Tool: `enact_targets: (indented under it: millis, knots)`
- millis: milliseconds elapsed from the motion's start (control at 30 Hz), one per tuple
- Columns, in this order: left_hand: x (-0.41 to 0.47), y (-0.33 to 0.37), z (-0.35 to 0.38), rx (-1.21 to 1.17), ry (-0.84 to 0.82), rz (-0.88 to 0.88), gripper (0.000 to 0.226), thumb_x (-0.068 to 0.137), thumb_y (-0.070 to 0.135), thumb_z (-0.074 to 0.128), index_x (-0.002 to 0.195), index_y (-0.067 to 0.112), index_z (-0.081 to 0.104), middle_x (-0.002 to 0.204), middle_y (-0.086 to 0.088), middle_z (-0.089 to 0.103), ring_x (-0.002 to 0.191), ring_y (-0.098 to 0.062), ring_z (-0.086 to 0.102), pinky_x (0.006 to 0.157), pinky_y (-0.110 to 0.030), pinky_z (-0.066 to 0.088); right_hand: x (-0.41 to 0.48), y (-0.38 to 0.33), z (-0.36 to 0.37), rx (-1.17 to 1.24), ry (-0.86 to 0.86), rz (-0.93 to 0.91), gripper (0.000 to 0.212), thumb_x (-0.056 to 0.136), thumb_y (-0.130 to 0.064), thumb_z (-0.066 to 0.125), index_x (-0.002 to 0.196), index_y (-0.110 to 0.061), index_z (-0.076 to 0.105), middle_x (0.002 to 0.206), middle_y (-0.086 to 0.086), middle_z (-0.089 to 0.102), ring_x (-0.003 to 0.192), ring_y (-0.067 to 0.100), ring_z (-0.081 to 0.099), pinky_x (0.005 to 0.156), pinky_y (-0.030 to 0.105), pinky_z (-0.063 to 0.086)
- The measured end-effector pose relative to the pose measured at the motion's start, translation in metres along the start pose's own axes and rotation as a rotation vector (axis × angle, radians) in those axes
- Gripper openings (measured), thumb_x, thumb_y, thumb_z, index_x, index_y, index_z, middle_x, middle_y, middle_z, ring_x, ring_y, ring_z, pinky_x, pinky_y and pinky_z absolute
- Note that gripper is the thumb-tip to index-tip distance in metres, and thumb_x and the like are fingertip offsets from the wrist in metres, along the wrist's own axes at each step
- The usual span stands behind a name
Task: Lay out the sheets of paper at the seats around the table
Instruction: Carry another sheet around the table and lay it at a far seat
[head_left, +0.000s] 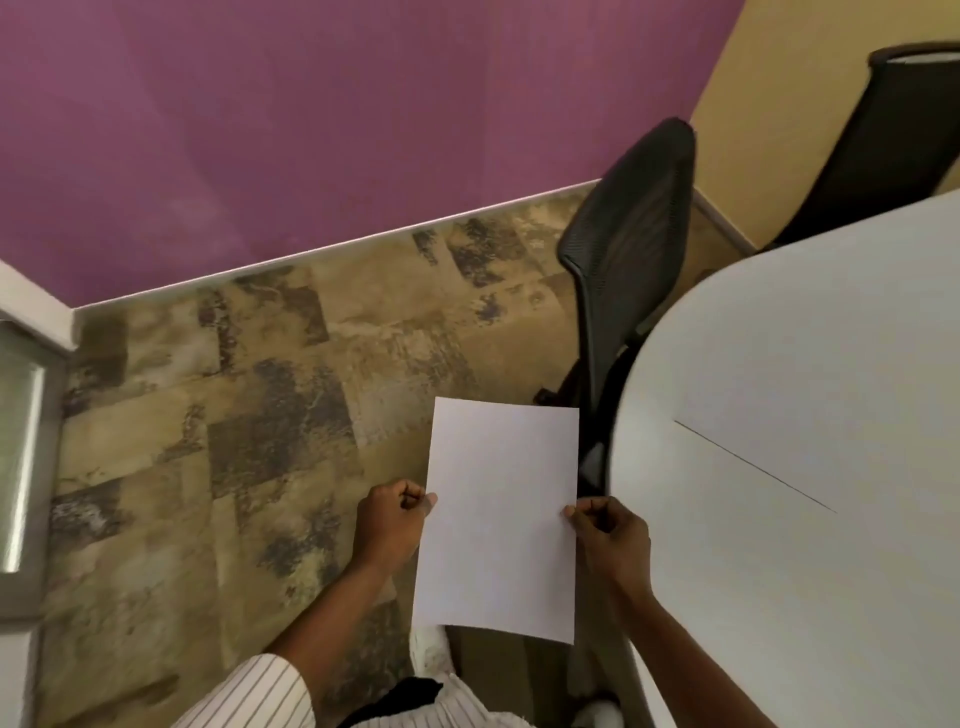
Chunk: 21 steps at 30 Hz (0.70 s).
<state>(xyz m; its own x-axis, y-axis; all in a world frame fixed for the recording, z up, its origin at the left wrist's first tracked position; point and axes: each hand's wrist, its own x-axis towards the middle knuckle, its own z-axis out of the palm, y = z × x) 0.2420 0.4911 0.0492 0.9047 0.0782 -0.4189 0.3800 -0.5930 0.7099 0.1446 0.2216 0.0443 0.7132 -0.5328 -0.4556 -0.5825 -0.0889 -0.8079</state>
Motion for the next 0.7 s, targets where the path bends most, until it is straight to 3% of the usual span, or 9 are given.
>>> enact_targets:
  millis: [133,267,400,500,600,700]
  knots:
    - [0.037,0.002,-0.057,-0.1,0.033,-0.016,0.018,0.095,0.024,0.081,0.08,0.017,0.075,0.072,-0.001,0.075,0.069,-0.022,0.071,0.072,-0.039,0.06,0.011,-0.054,0.056,0.053,-0.022,-0.031,0.01,0.094,-0.03,0.083,0.094,-0.02,0.079,0.091,-0.005,0.083,0.089,0.021,0.079,0.086,0.045,0.066]
    - [0.068,0.015,-0.101,-0.148,0.081,0.022,0.018,0.097,0.023,0.079,0.081,0.017,0.074,0.074,-0.001,0.073,0.07,-0.019,0.069,0.067,-0.032,0.054,0.026,-0.109,0.092,0.089,-0.049,-0.07,0.008,0.096,-0.021,0.082,0.096,-0.014,0.079,0.087,-0.002,0.083,0.081,0.019,0.08,0.065,0.023,0.06]
    - [0.102,0.032,-0.13,-0.183,0.109,0.018,0.016,0.098,0.025,0.077,0.085,0.017,0.074,0.078,-0.002,0.073,0.072,-0.021,0.07,0.071,-0.038,0.058,0.053,-0.156,0.122,0.09,-0.074,-0.093,0.008,0.096,-0.021,0.081,0.095,-0.013,0.082,0.085,-0.005,0.083,0.074,0.01,0.079,0.06,0.018,0.058]
    - [0.134,0.046,-0.145,-0.184,0.138,0.033,0.015,0.098,0.025,0.077,0.087,0.014,0.076,0.079,-0.003,0.075,0.074,-0.024,0.071,0.072,-0.039,0.058,0.079,-0.189,0.145,0.104,-0.07,-0.102,0.007,0.096,-0.019,0.081,0.093,-0.014,0.083,0.084,-0.004,0.082,0.068,0.004,0.076,0.062,0.019,0.056]
    - [0.176,0.062,-0.155,-0.195,0.143,0.031,0.015,0.098,0.024,0.078,0.087,0.014,0.075,0.079,-0.004,0.074,0.073,-0.025,0.071,0.072,-0.042,0.059,0.115,-0.216,0.166,0.16,-0.066,-0.087,0.006,0.096,-0.018,0.081,0.092,-0.013,0.083,0.084,-0.002,0.084,0.078,0.018,0.08,0.072,0.032,0.063]
    - [0.223,0.082,-0.16,-0.168,0.143,0.031,0.016,0.098,0.024,0.077,0.086,0.013,0.074,0.078,-0.005,0.074,0.075,-0.03,0.072,0.075,-0.049,0.061,0.154,-0.239,0.187,0.205,-0.045,-0.087,0.006,0.097,-0.018,0.08,0.093,-0.016,0.083,0.087,-0.003,0.084,0.084,0.021,0.08,0.079,0.038,0.063]
